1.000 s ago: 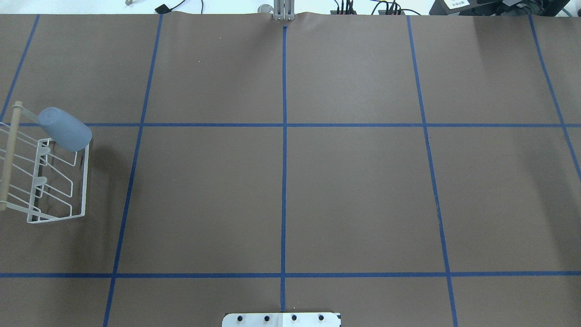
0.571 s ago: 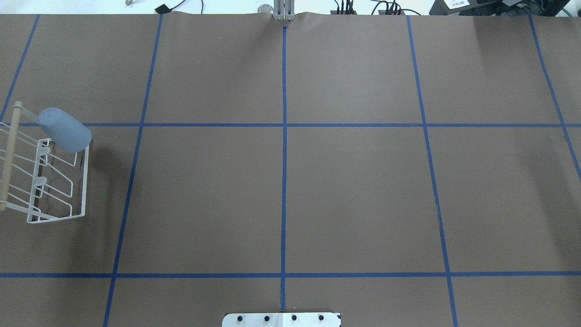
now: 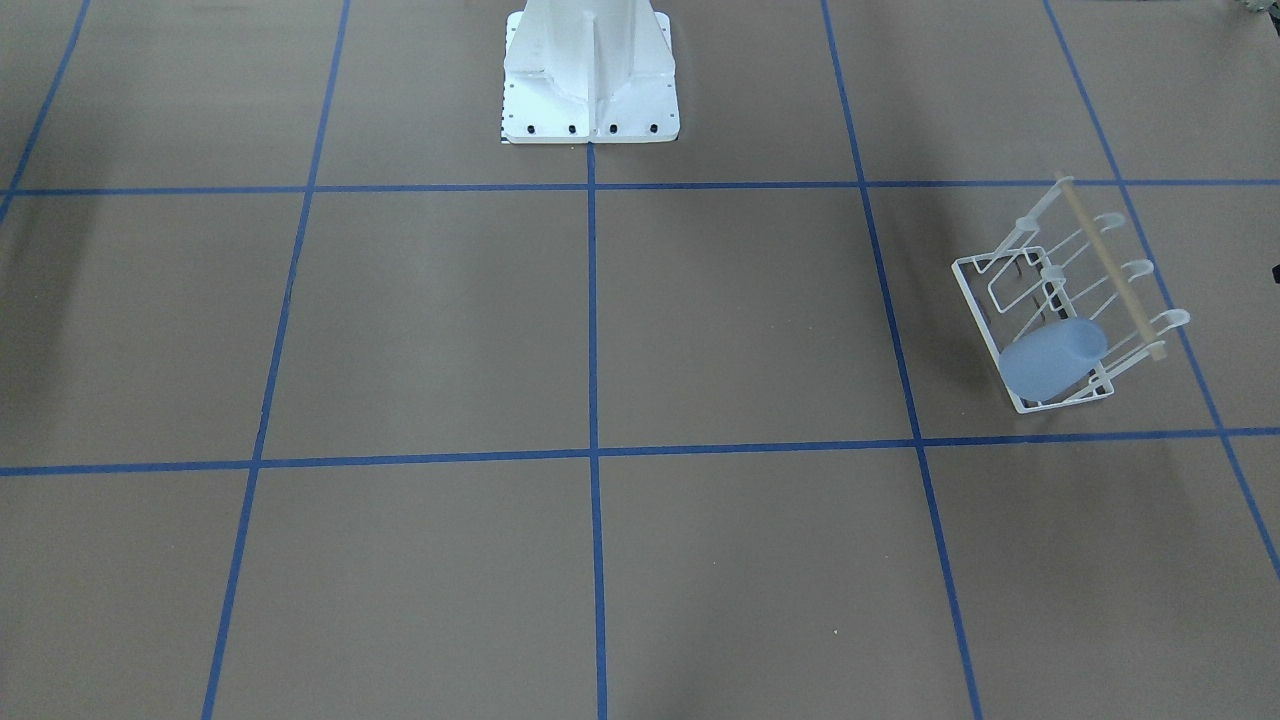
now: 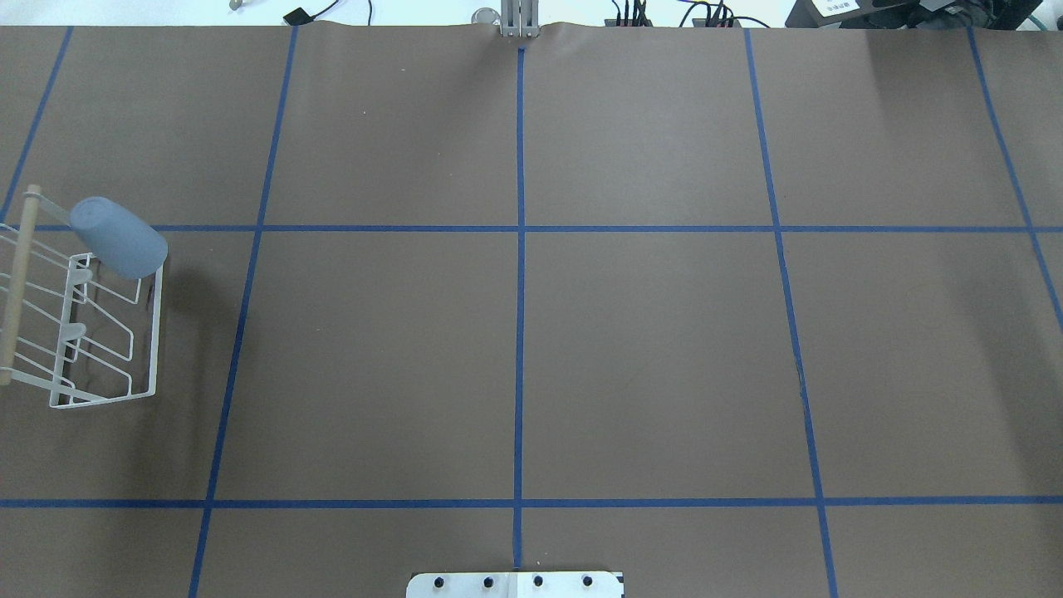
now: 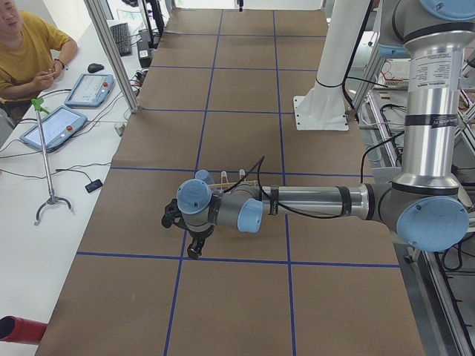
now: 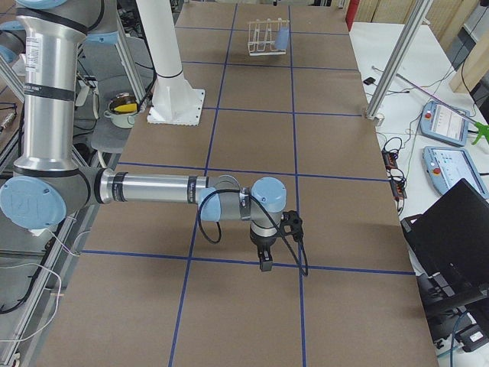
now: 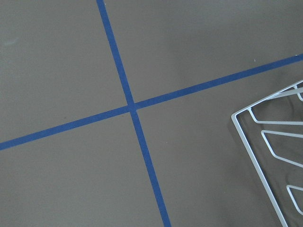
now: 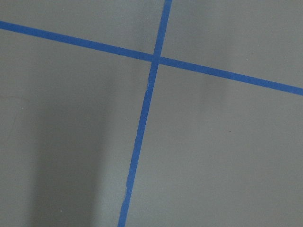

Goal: Hang cup on cup holder

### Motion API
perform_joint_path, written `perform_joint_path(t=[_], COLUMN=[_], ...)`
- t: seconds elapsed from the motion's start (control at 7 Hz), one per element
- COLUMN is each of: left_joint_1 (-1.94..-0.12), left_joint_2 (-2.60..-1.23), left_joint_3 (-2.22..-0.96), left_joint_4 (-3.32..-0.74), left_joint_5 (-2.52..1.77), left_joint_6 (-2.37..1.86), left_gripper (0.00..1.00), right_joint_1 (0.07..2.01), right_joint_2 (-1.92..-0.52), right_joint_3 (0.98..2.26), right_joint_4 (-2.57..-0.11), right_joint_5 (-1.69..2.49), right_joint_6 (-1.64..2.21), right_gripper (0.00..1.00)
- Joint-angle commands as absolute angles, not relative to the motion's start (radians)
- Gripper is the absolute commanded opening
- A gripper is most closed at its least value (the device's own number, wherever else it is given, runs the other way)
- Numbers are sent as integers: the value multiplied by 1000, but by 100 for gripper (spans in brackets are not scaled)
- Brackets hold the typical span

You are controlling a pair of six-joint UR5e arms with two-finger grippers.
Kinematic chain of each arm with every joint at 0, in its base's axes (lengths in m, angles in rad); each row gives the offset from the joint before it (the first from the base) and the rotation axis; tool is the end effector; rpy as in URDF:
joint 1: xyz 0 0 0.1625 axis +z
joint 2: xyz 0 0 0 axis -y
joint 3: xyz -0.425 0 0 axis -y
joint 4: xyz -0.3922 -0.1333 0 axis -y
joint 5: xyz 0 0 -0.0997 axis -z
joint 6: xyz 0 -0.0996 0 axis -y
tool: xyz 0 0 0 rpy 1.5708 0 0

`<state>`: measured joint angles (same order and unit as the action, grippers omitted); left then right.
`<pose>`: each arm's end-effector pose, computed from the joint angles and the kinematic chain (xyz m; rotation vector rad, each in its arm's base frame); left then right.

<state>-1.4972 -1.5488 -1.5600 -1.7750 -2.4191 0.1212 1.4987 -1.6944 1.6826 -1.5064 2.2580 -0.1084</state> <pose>-0.0222 -0.4951 0.6481 0.1816 0.8444 0.2553 0.0380 -0.4473 0.6605 0.0631 -0.6871 -0.1914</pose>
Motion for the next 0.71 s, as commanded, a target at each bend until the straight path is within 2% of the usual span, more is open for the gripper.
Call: perform_joint_path(t=[0.0, 0.57], left_joint_1=[-1497, -1497], left_joint_2=[-1548, -1549], left_joint_3=[-1560, -1560], left_joint_4=[-1775, -1775], left_joint_5=[-2419, -2419], left_joint_6=[121, 121], left_gripper=[99, 99], right_joint_1=[1499, 1499], right_joint_2=[-1695, -1695], right_joint_3=[1683, 1675], right_joint_4=[-1506, -1506], right_joint_5=[2258, 2258], right_joint_6=[-109, -112], right_gripper=[100, 100])
